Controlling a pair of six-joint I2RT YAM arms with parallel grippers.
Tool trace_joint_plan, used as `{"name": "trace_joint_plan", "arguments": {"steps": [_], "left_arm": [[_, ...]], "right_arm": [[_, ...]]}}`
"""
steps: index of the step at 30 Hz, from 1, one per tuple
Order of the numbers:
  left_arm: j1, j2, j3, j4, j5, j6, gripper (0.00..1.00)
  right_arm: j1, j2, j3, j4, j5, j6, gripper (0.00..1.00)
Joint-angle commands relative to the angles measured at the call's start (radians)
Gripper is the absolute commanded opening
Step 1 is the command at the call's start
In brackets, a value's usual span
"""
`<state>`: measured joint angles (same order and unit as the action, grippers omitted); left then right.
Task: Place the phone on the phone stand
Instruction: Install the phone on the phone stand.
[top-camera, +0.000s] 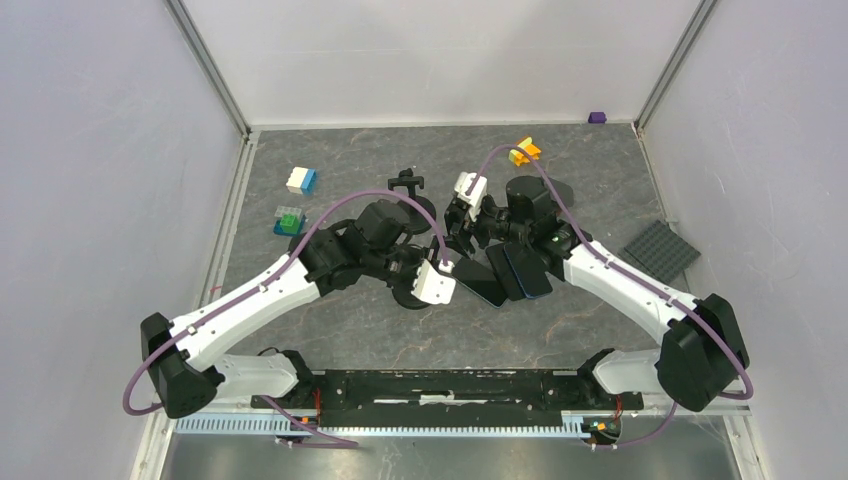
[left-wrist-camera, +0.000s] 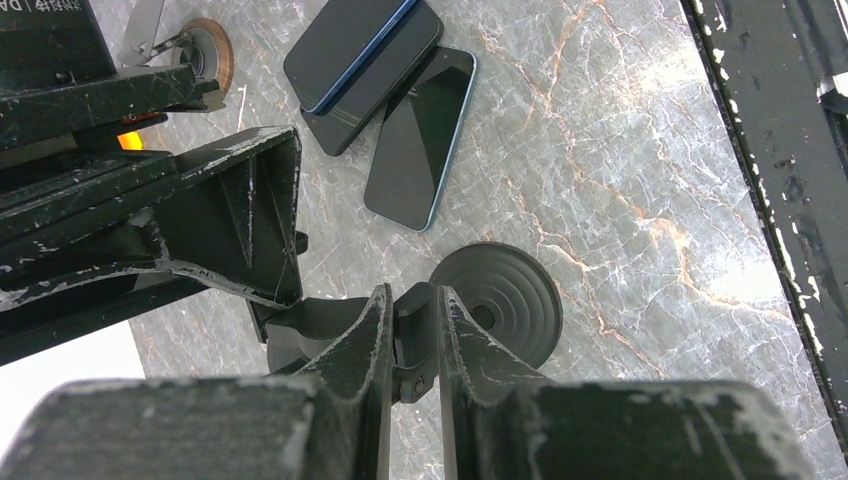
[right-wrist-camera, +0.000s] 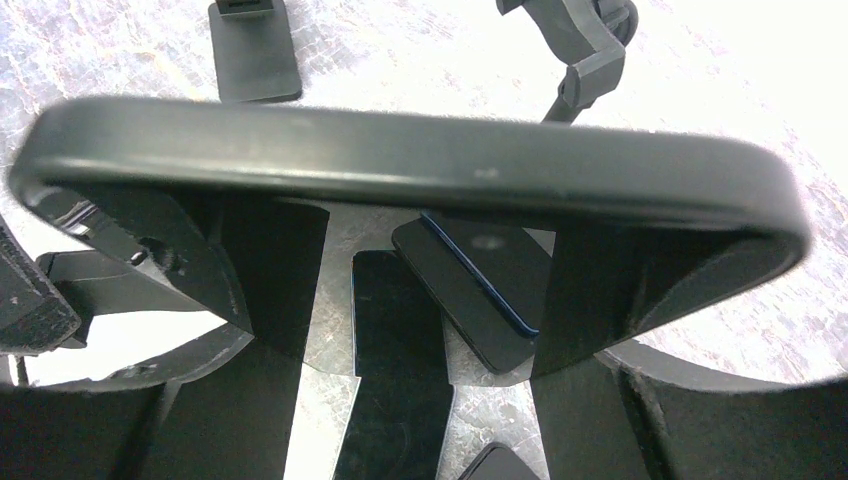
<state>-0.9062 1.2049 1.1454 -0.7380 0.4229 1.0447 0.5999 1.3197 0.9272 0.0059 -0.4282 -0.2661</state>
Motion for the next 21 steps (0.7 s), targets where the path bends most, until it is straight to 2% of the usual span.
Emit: {"name": "trace_joint_plan", "arguments": {"steps": [1,10,21], "left_arm": [[-0.038,-0.044,-0.028,-0.359,0.214,-0.033,0.02],[-0.038,0.007,0.027,-0.310,0.175,-0.014,0.02],[-0.037,0.069,0.096,-0.286,0.133,0.004,0.02]], "right_arm": [[-0.131,0.026,0.038,0.100,0.354,-0.130,0.00],[-0.131,0.020,0.047,0.038,0.094,-0.100,0.00],[-0.124,0.012,0.062,-0.039,-0.107,-0.139,0.00]]}}
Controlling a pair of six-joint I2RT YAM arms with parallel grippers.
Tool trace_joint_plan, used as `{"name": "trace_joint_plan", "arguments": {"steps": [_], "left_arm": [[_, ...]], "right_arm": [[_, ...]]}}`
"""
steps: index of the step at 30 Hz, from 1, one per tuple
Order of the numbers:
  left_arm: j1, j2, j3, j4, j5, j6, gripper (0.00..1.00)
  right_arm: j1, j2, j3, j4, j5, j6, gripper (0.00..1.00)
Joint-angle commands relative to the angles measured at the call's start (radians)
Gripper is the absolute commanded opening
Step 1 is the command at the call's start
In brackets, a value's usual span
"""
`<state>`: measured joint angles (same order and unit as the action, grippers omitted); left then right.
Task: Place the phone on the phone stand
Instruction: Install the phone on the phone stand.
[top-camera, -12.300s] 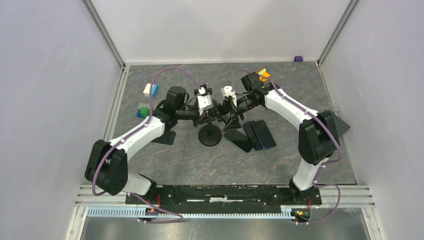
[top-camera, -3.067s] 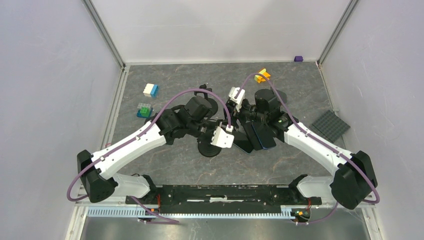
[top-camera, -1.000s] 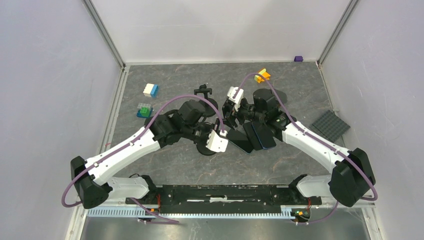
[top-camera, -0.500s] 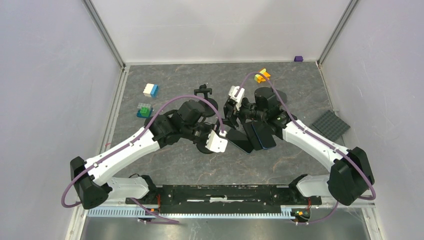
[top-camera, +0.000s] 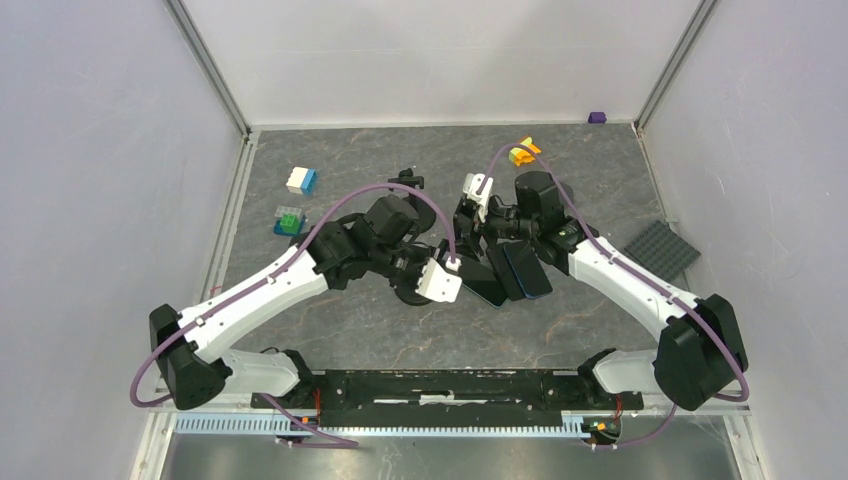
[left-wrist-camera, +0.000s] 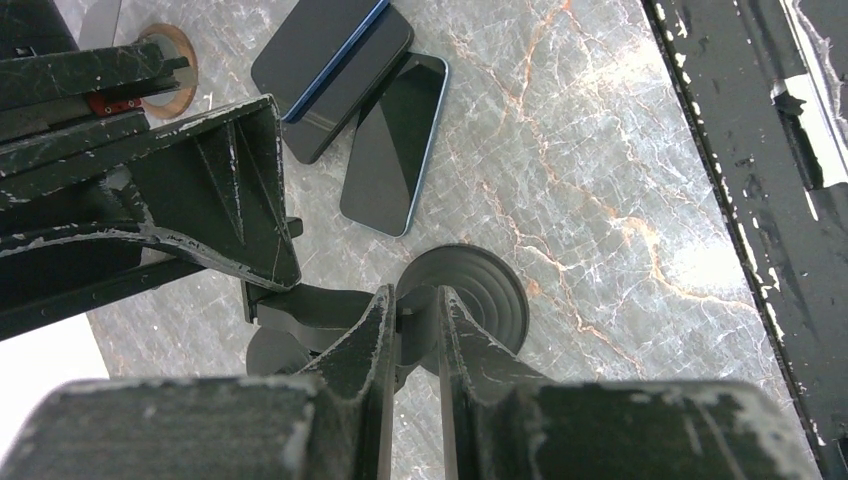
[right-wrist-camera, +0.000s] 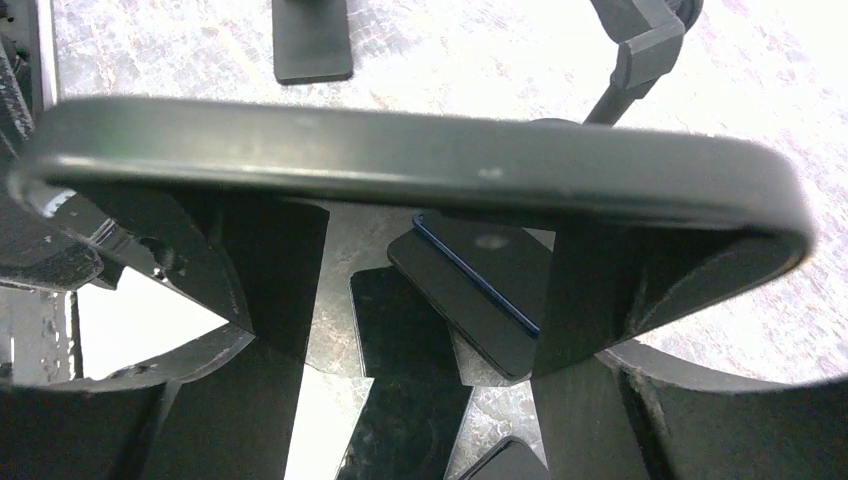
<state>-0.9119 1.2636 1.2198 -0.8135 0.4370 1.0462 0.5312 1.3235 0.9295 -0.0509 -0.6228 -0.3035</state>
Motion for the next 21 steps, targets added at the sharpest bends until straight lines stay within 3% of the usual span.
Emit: {"name": "trace_joint_plan", "arguments": {"steps": [1,11,21], "left_arm": [[-0.031,0.012,0.025,-0.209,0.116,0.002,0.02],[-0.022,0.023,0.043,-0.198,0.103,0.003,0.02],[-0.021,0.017,0.031,-0.215,0.151,0.005,0.02]], "right_arm": [[-0.053,0.007,0.060,0.010,0.072,-0.108,0.00],[-0.054,-0.001,0.081,-0.070,0.002,-0.172,0.00],[-0.056,-0.017,0.065,-0.012,0.307,-0.100,0.00]]}}
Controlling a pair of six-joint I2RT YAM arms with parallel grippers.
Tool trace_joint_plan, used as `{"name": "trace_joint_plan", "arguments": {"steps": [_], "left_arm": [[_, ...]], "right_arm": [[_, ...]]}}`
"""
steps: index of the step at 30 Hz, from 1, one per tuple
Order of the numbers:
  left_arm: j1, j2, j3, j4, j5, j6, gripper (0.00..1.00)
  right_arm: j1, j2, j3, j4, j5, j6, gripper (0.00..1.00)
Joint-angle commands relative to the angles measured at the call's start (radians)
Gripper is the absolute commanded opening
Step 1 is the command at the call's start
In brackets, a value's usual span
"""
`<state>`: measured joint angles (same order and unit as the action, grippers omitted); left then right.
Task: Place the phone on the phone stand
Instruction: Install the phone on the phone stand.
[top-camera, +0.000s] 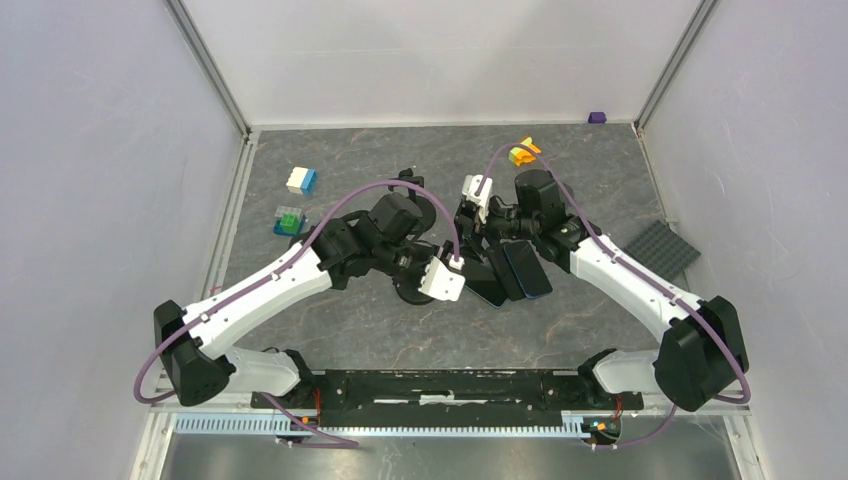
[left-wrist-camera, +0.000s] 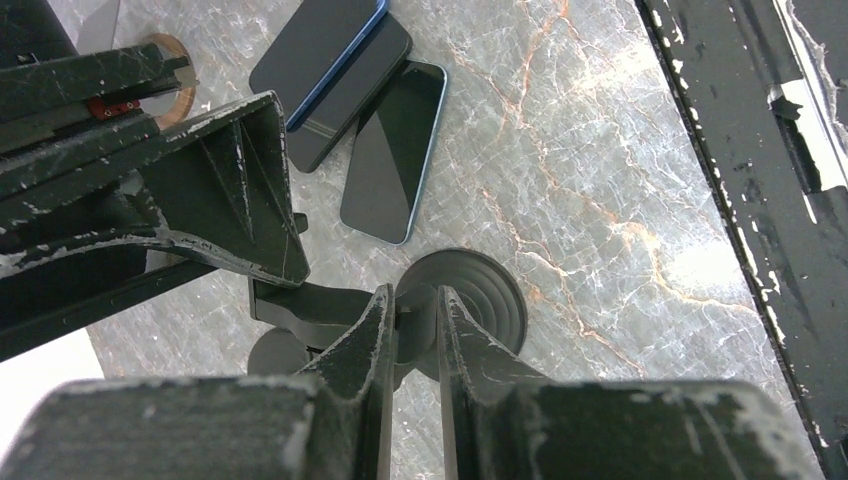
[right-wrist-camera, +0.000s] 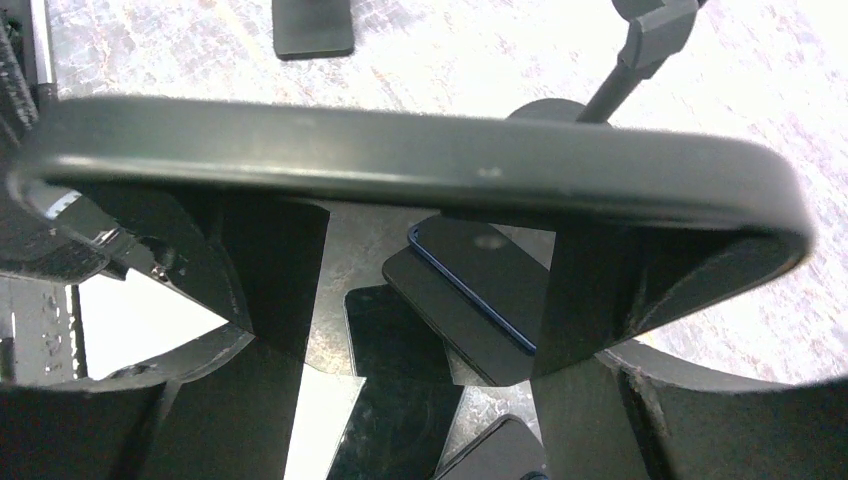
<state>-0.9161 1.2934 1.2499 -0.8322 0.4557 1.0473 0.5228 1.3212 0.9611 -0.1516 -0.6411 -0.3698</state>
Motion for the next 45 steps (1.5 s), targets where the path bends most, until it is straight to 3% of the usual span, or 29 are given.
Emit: {"name": "trace_joint_plan", "arguments": {"steps": [1,9,14,20,23,30,37,45], "left_arm": [[-0.017,-0.016,-0.003,-0.200,0.137,0.006,0.02],[-0.016,-0.038,-0.047,-0.238,0.172,0.026,0.02],[-0.015,-0.043,-0.055,-0.222,0.154,0.016,0.02],[-0.015,-0.081,-0.063,-0.091,0.051,-0.077,0.03],[0.017,-0.089,-0.069,-0.013,-0.026,-0.170,0.18],[0.136,-0.113,-0.185,0.271,-0.066,-0.389,0.70],[0.168,-0.133,-0.239,0.479,-0.130,-0.527,0.76],[0.185,-0.084,-0.059,0.502,-0.065,-0.836,0.88]], "right_arm": [[-0.047,-0.012,0.033,0.089,0.355,-0.034,0.00],[-0.051,-0.006,0.026,0.120,0.516,-0.009,0.00],[-0.051,-0.005,0.023,0.129,0.440,0.001,0.00],[-0.053,-0.025,0.029,0.070,0.298,-0.044,0.00],[-0.055,-0.041,0.027,0.005,0.249,-0.111,0.00],[-0.075,-0.063,-0.012,-0.137,0.114,-0.258,0.00],[-0.113,-0.079,-0.037,-0.208,-0.077,-0.372,0.00],[-0.113,-0.076,0.000,-0.272,-0.264,-0.396,0.00]]}}
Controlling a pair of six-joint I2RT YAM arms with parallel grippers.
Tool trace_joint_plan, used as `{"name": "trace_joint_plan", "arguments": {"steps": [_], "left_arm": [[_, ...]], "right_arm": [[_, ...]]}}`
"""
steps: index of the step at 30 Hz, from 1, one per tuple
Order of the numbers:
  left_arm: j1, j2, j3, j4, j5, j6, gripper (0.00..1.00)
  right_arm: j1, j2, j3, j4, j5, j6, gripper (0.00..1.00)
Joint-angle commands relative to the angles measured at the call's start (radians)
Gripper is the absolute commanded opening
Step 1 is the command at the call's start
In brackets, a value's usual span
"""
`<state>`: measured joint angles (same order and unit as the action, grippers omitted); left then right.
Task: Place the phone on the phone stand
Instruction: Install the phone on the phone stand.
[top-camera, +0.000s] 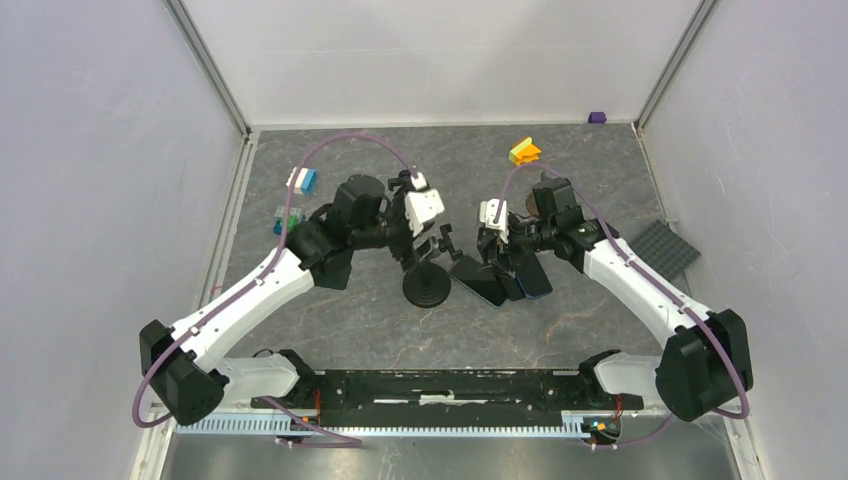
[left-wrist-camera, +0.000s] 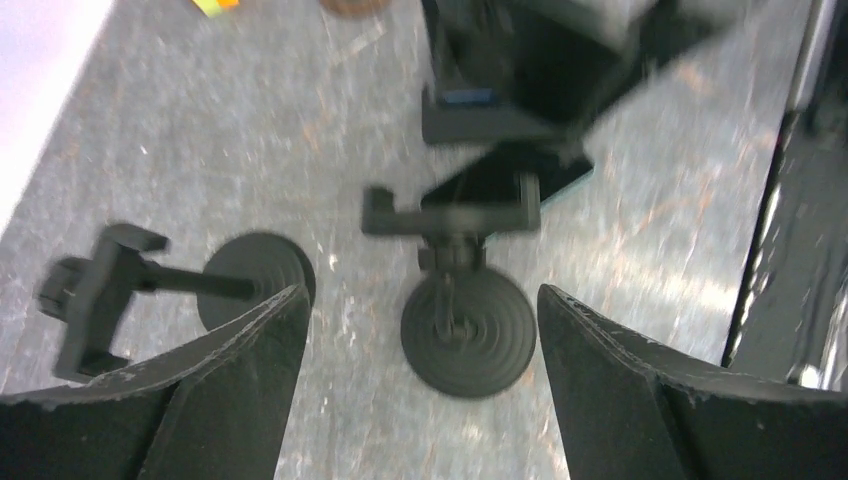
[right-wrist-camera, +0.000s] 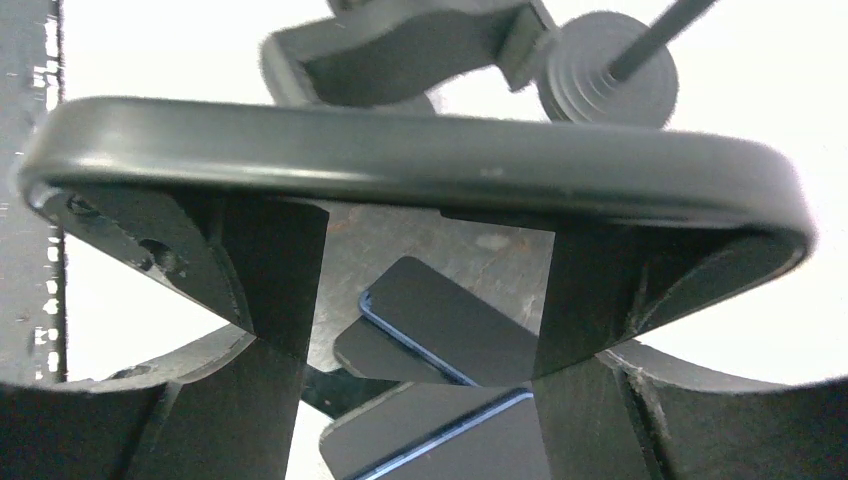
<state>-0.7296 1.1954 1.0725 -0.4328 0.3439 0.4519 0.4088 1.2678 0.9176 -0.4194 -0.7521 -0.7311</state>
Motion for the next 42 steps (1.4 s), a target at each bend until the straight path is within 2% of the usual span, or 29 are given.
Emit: {"name": "trace_joint_plan", "arguments": {"steps": [1,4,7,12,23,28,35,39,42], "left_arm": [[-0.002,0.028,0.138,0.115,0.043,-0.296,0.88],[-0.002,0.067,0.183,0.148,0.047,-0.465,0.88],[-0.007,0.105,0.213,0.167,0.070,-0.616,0.86],[-0.013,0.141,0.208,0.181,0.093,-0.759,0.85],[-0.016,0.213,0.240,0.221,0.120,-0.843,0.85],[-0.015,0.251,0.262,0.225,0.086,-0.869,0.83],[-0.016,0.287,0.281,0.208,0.016,-0.903,0.68],[-0.017,0.281,0.270,0.184,-0.036,-0.881,0.53],[-0.017,0.272,0.258,0.175,-0.068,-0.866,0.46]], "right_arm": [[0.001,-0.020,0.047,-0.003,-0.161,-0.030,0.00],[0.001,-0.006,0.054,0.018,-0.153,0.010,0.00],[0.002,-0.014,0.030,0.111,-0.096,0.112,0.00],[0.002,-0.012,0.019,0.186,-0.010,0.237,0.00],[0.018,-0.009,0.003,0.227,0.042,0.302,0.00],[0.034,-0.013,-0.004,0.228,0.048,0.302,0.00],[0.050,-0.019,-0.021,0.236,0.074,0.305,0.01],[0.050,-0.022,-0.022,0.242,0.099,0.318,0.01],[0.050,-0.027,-0.020,0.249,0.122,0.326,0.01]]}}
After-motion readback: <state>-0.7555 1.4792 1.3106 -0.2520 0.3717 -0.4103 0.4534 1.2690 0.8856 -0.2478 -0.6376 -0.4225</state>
